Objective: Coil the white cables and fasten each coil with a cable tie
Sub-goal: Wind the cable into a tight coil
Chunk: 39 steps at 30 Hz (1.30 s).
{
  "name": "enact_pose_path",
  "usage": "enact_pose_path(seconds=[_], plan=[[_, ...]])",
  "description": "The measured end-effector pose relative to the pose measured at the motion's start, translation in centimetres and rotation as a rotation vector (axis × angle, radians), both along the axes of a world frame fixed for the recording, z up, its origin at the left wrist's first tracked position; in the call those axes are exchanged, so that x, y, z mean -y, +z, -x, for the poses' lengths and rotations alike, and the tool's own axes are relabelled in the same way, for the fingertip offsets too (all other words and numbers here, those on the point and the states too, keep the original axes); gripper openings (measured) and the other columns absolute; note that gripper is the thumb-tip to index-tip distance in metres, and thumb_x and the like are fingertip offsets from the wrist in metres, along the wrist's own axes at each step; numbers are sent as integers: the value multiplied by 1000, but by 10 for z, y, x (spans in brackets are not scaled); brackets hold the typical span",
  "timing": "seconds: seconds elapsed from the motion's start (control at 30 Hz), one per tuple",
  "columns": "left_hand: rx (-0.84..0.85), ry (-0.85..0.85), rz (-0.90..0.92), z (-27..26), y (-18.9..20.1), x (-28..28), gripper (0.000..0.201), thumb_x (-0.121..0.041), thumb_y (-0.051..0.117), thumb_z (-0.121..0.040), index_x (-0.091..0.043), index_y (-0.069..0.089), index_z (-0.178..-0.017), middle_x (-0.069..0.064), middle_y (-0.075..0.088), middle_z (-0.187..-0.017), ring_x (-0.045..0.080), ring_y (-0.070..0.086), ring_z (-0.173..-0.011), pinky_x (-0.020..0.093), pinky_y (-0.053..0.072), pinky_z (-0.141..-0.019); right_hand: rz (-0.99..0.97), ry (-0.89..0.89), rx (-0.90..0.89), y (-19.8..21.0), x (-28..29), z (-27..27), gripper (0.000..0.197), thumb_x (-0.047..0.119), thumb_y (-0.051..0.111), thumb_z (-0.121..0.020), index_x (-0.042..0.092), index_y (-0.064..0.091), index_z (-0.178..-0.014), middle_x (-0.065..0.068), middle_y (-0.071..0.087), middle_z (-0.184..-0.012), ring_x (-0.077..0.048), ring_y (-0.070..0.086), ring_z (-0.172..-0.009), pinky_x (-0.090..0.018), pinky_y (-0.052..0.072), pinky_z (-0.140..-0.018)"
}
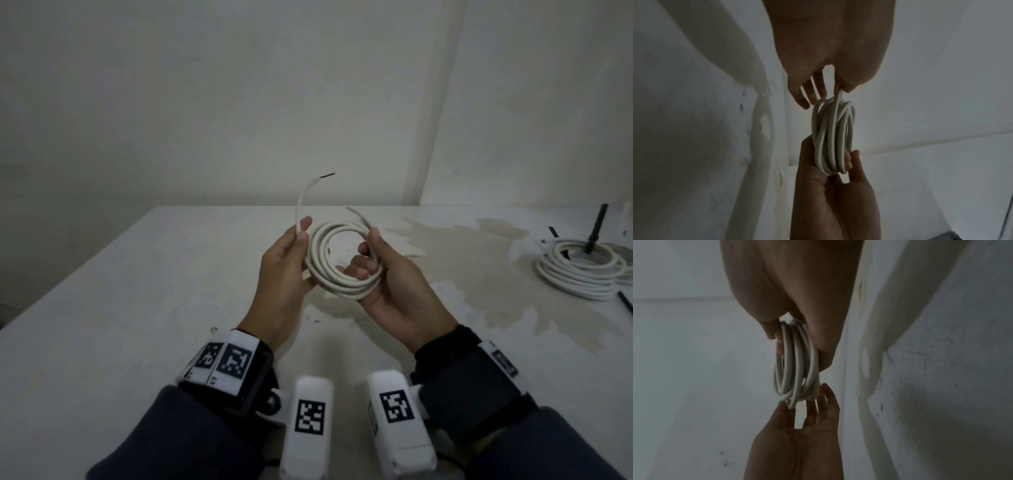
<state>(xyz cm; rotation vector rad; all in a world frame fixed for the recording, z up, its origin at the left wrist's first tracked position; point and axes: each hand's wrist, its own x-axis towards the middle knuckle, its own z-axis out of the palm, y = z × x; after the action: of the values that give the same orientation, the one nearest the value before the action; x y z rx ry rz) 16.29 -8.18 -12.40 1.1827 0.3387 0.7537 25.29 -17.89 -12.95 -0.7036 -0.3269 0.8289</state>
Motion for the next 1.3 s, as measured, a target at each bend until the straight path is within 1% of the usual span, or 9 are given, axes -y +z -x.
enact_pose_path(seconds=[0.13,0.3,0.37,0.5,0.6,0.93,1.07,1.23,1.3], plan=[[88,-148,102,1,5,3,36,-24,36,-103,-18,55,-132,11,69,-101,21,69,-73,30,58,-68,24,76,31,1,4,-3,27,31,49,-96,10,51,-81,4,37,-48,-8,41,-43,-19,45,-52],[79,-145,130,3,4,-1,34,-11,40,-100,-12,58,-128,0,57,-56,7,41,-37,17,38,-39,160,131,275,-1,6,2,29,22,52,-96,27,44,-124,3,36,-55,-9,37,-45,-28,46,-61],[64,-141,141,2,4,-3,34,-11,36,-101,-7,53,-130,-2,49,-48,6,32,-32,15,32,-35,180,136,404,0,7,5,33,20,49,-98,38,44,-126,2,38,-58,-9,37,-45,-29,45,-63],[60,-62,138,-3,4,-1,27,-16,33,-103,-21,40,-128,-3,43,-43,6,27,-30,14,30,-34,163,139,475,3,9,7,24,19,46,-100,32,53,-119,2,37,-60,-9,35,-46,-27,49,-62],[35,-28,173,-3,2,-3,18,-19,34,-100,-11,37,-116,-5,38,-36,8,26,-29,15,28,-33,160,120,505,2,8,8,24,19,46,-100,31,55,-119,2,37,-60,-9,35,-46,-29,47,-64],[34,35,-45,-1,-2,-1,15,-10,44,-98,-12,52,-86,4,61,-70,11,58,-56,21,49,-52,103,48,478,0,6,4,28,30,44,-99,25,70,-107,-6,45,-78,-10,33,-41,-23,45,-49],[37,-93,18,-1,-1,-5,22,-8,43,-97,-14,47,-76,8,51,-66,7,48,-38,17,40,-40,133,31,482,-1,6,3,22,19,48,-98,21,69,-104,-13,51,-99,-18,39,-57,-23,46,-44],[-9,-185,70,1,3,-5,26,-10,44,-98,-17,48,-73,7,51,-67,10,44,-37,19,36,-38,133,-1,265,-2,8,-3,26,12,53,-95,27,44,-113,-14,48,-84,-11,33,-35,-25,44,-44],[-56,-195,63,3,3,-6,26,-9,45,-96,-17,48,-72,7,51,-66,12,44,-42,21,36,-41,158,0,278,-3,8,-4,22,11,52,-95,25,48,-111,-13,50,-80,-9,33,-33,-23,41,-43]])
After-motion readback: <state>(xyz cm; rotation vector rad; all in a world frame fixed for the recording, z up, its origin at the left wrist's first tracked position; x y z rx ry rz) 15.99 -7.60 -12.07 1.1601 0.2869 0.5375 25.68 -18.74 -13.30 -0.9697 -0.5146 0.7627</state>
